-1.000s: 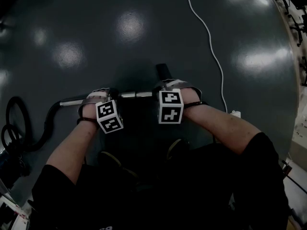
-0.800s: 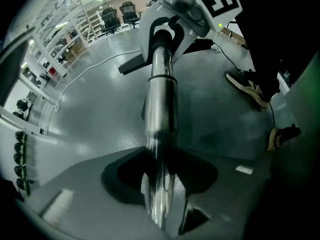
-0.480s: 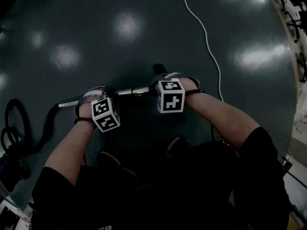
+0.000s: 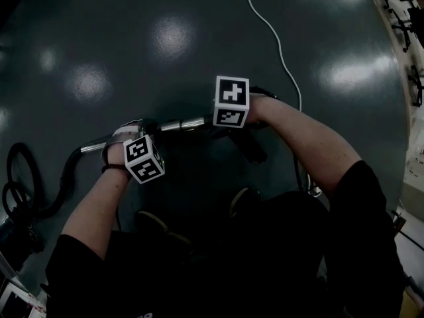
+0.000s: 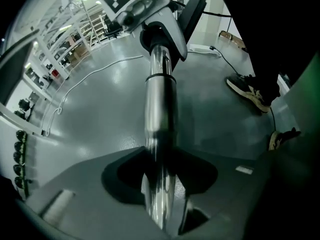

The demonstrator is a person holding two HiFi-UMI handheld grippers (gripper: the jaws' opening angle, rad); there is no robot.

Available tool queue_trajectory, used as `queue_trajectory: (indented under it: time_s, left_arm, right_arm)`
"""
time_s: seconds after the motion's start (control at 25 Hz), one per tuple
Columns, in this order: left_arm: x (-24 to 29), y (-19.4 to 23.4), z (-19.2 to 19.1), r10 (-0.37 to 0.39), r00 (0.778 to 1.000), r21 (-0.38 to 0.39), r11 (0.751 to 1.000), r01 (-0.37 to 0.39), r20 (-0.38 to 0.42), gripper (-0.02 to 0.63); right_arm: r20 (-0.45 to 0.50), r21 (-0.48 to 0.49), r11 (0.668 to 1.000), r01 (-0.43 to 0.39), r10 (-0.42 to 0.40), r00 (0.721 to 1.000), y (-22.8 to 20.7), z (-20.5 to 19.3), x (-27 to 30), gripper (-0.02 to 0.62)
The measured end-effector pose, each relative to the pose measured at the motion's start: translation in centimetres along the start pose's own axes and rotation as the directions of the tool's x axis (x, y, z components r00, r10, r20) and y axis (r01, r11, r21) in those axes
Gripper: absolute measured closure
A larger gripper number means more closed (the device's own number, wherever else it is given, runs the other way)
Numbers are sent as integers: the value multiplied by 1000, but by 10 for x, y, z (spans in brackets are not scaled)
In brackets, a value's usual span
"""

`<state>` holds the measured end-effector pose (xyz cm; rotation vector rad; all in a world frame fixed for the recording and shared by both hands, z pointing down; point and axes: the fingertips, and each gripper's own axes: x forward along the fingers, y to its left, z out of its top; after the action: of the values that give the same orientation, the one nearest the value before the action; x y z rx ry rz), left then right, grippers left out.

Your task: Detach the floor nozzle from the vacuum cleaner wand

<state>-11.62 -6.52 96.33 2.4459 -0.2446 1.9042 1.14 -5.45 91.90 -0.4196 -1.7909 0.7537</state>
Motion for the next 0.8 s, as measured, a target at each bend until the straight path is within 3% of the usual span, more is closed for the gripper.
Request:
queue_trajectory:
  time_s: [0.08,0.16,0.24,0.36,0.44,0.48,0.6,0.64,0.68,0.72,0.8]
  left_arm:
    - [-3,2,1,-4,1000,-7,1000,4,14,437]
    - [-7,4,1,-11,1000,-17,1000,11,23,436]
    - [-8,3,1,-31,999,-32,999,32,30,436]
    - [-8,-3,-1,-67,997,-48,996,69,35,434]
    - [-8,-4,0,-85,996,-60,994,87,39,434]
    - [-8,-4,0,-94,995,-71,993,97,45,434]
    - [-10,-1,4,-119,990,-119,985,128,82,433]
    - [-11,0,6,-121,988,-131,983,132,94,433]
    - [-12,2,8,-118,988,-136,982,131,102,433]
    - [-12,3,9,-112,988,-137,983,126,107,434]
    - [-12,5,11,-97,989,-128,985,111,115,434]
  right_arm:
    - [18,-76,987,144,-143,989,-2,4,-2,469]
    - [62,-143,951,273,-267,962,-1,11,-4,472]
    - [71,-211,894,395,-388,919,-3,10,-3,476]
    - [94,-313,773,551,-552,828,-11,4,2,480]
    - [136,-390,653,649,-657,742,-19,4,0,482]
    - [162,-442,563,699,-716,679,-23,6,-6,482]
    - [278,-579,220,785,-852,444,-33,18,-35,482]
    - [315,-583,163,796,-858,407,-33,23,-42,483]
    - [325,-580,162,798,-853,409,-33,25,-43,483]
    - [306,-578,207,789,-842,445,-34,22,-41,483]
    - [222,-557,373,742,-794,566,-36,11,-32,483]
